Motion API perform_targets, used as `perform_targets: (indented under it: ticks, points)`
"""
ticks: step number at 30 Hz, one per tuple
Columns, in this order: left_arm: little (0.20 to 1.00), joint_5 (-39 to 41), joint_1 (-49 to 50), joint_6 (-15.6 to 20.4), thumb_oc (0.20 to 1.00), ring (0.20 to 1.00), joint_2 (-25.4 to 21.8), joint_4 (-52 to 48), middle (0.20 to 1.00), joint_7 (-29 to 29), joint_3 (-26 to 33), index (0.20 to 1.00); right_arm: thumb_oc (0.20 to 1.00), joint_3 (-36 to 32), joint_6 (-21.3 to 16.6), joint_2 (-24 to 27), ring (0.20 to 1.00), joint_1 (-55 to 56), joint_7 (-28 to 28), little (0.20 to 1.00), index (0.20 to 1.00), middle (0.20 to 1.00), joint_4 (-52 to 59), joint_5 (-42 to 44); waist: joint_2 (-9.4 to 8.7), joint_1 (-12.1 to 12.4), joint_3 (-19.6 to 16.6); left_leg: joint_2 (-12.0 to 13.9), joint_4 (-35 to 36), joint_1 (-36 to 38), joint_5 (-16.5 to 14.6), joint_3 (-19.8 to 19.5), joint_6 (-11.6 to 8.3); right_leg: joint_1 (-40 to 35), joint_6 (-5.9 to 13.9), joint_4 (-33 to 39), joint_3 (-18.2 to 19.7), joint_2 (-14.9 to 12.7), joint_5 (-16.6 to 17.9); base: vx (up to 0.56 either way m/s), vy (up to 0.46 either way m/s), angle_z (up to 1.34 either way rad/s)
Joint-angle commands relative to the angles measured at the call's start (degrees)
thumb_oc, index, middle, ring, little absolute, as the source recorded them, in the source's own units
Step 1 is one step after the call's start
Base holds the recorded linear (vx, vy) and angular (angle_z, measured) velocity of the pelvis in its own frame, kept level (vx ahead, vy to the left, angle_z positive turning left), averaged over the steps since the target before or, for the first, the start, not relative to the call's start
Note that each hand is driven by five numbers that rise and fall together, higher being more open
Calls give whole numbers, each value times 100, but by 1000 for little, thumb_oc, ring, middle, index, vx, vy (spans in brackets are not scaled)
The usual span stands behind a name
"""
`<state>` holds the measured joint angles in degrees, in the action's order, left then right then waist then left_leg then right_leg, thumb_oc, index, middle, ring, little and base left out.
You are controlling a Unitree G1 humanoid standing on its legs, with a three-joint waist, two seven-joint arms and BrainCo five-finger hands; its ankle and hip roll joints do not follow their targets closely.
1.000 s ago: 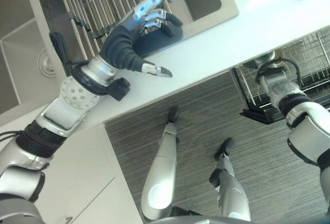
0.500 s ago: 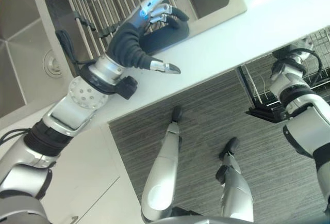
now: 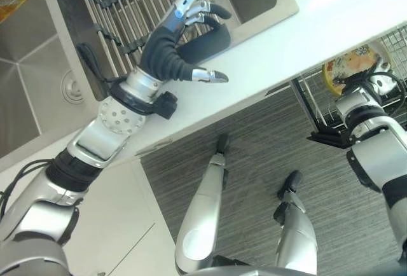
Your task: Place the dishes in the dishwasher.
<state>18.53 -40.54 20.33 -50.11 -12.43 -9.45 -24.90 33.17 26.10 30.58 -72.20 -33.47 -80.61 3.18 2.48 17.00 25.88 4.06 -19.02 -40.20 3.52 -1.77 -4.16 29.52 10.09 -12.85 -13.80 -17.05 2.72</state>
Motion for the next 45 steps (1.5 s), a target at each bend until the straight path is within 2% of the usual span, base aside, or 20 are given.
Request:
perform_targets:
  ticks: [1, 6, 9, 12, 13, 16, 19, 20, 22, 23, 25, 27, 31, 34, 37, 41, 42, 43, 45]
  points:
    - [1000, -187, 277, -8, 1000, 1000, 617, 388, 1000, -129, -366, 1000, 1000, 185, -44, 136, 1000, -595, -82, 1000, 1000, 1000, -89, 136, 231, -117, 391, 28, 206, 76, -103, -72, 43, 36, -142, -654, 40, 49, -497, 5, 42, -6]
    - [1000, -172, 295, 7, 1000, 1000, 628, 406, 1000, -133, -371, 1000, 1000, 125, -218, 134, 1000, -601, -71, 1000, 1000, 1000, -37, 180, 254, -134, 391, 27, 216, 134, -123, -46, 54, 70, -162, -725, 50, 42, -502, 2, 14, -1]
    - [1000, -176, 312, -58, 1000, 1000, 661, 358, 1000, -151, -352, 1000, 1000, 101, -346, 109, 1000, -584, -251, 1000, 1000, 1000, 37, 288, 263, -146, 391, 35, 231, 160, -124, -28, 62, 91, -172, -760, 55, 53, -507, 0, 0, 0]
    - [1000, -119, 319, -109, 1000, 1000, 632, 348, 1000, -160, -352, 1000, 1000, 2, -694, 64, 1000, -553, -613, 1000, 1000, 1000, 201, 806, 263, -167, 391, 53, 258, 218, -134, -16, 63, 79, -174, -778, 67, 76, -516, 0, 0, 0]
    - [1000, -107, 347, -149, 1000, 1000, 637, 342, 1000, -150, -333, 1000, 1000, -179, -992, -3, 1000, -507, -882, 1000, 1000, 1000, 352, 1076, 243, -180, 391, 59, 310, 307, -141, -8, 58, 9, -174, -744, 74, 97, -518, 0, 0, 0]
    - [1000, -149, 517, -190, 1000, 1000, 686, 289, 1000, -92, -206, 1000, 1000, -433, -1353, -152, 1000, -254, -1402, 1000, 1000, 1000, 960, 956, 156, -237, 391, 95, 501, 566, -134, 30, 24, -308, -162, -482, 72, 190, -488, 0, 0, 0]
    - [1000, -201, 702, -228, 1000, 1000, 692, 247, 1000, -56, -79, 1000, 1000, -225, -1238, -201, 1000, -21, -1404, 1000, 1000, 1000, 1602, 479, 58, -308, 391, 143, 710, 855, -100, 74, -9, -656, -136, -181, 85, 274, -423, 33, -8, -8]
    - [1000, -217, 728, -234, 1000, 1000, 685, 252, 1000, -58, -65, 1000, 1000, -114, -1099, -204, 1000, 20, -1384, 1000, 1000, 1000, 1812, 369, 26, -323, 391, 160, 774, 936, -87, 91, -21, -758, -126, -91, 86, 281, -406, 48, -12, -7]
    - [1000, -181, 829, -222, 1000, 1000, 616, 245, 1000, -20, 21, 1000, 1000, 138, -558, -110, 1000, 151, -1179, 1000, 1000, 1000, 2264, 61, -53, -358, 391, 211, 963, 1160, -19, 145, -57, -1050, -104, 156, 69, 297, -331, 47, -25, -8]
    - [1000, -130, 967, -239, 1000, 1000, 524, 197, 1000, 27, 137, 1000, 1000, 402, -142, 63, 1000, 333, -885, 1000, 1000, 1000, 2798, -76, -140, -405, 391, 269, 1093, 1391, -10, 206, -96, -1329, -84, 336, 85, 328, -324, 42, -30, -13]
    - [1000, -99, 1156, -308, 1000, 1000, 428, 68, 1000, 131, 309, 1000, 1000, 552, 250, 240, 1000, 554, -545, 1000, 1000, 1000, 3329, -507, -228, -439, 391, 328, 1265, 1647, 48, 277, -124, -1637, -58, 550, 78, 341, -263, 75, -43, -12]
    - [1000, -52, 1315, -373, 1000, 1000, 368, -23, 1000, 230, 443, 1000, 1000, 576, 429, 386, 1000, 764, -262, 1000, 1000, 1000, 3707, -884, -318, -459, 363, 378, 1377, 1869, 55, 331, -147, -1904, -23, 696, 73, 344, -242, 92, -47, -11]
    - [1000, 17, 1732, -554, 1000, 1000, 344, -251, 1000, 484, 709, 1000, 1000, 615, 858, 663, 1000, 1310, 729, 1000, 1000, 1000, 4436, -1860, -535, -499, 112, 506, 1603, 2247, 47, 451, -192, -2344, 58, 1000, 23, 349, -179, 98, -36, -7]
    - [1000, -45, 2118, -689, 1000, 1000, 403, -461, 1000, 595, 910, 1000, 1000, 395, 1078, 857, 1000, 1995, 1184, 1000, 1000, 1000, 5222, -2275, -718, -581, -80, 613, 1655, 2490, 20, 520, -206, -2583, 86, 1070, 35, 370, -168, 120, -39, -9]
    - [1000, -173, 2448, -749, 1000, 1000, 514, -537, 1000, 709, 1064, 1000, 1000, 97, 1084, 938, 1000, 2702, 1237, 1000, 1000, 1000, 5657, -2437, -864, -675, -268, 712, 1698, 2720, -15, 576, -211, -2801, 113, 1122, 58, 404, -177, 111, -35, -6]
    - [1000, -262, 2938, -828, 1000, 1000, 626, -586, 1000, 850, 1286, 1000, 1000, -603, 914, 1053, 1000, 3655, 935, 1000, 1000, 1000, 6319, -2572, -976, -845, -568, 824, 1810, 3088, -28, 673, -220, -3089, 143, 1215, 130, 427, -164, 155, 3, -6]
    - [1000, -270, 3256, -869, 1000, 1000, 701, -607, 1000, 895, 1456, 1000, 1000, -1139, 821, 1099, 1000, 4286, 562, 1000, 1000, 1000, 6876, -2409, -996, -966, -774, 881, 1859, 3294, -38, 750, -229, -3245, 151, 1262, 200, 432, -160, 218, 51, -15]
    - [1000, -274, 3485, -822, 1000, 1000, 762, -586, 1000, 941, 1602, 1000, 1000, -1520, 424, 1094, 1000, 4776, 366, 1000, 1000, 1000, 7103, -2063, -991, -1056, -894, 901, 1882, 3404, -52, 790, -225, -3317, 160, 1286, 247, 430, -162, 205, 57, -18]
    - [1000, -257, 3612, -792, 1000, 1000, 787, -591, 1000, 971, 1664, 1000, 1000, -1728, 191, 1078, 1000, 5053, 320, 1000, 1000, 1000, 7216, -1664, -981, -1080, -966, 910, 1903, 3473, -58, 817, -221, -3359, 166, 1300, 268, 422, -164, 66, 31, -22]
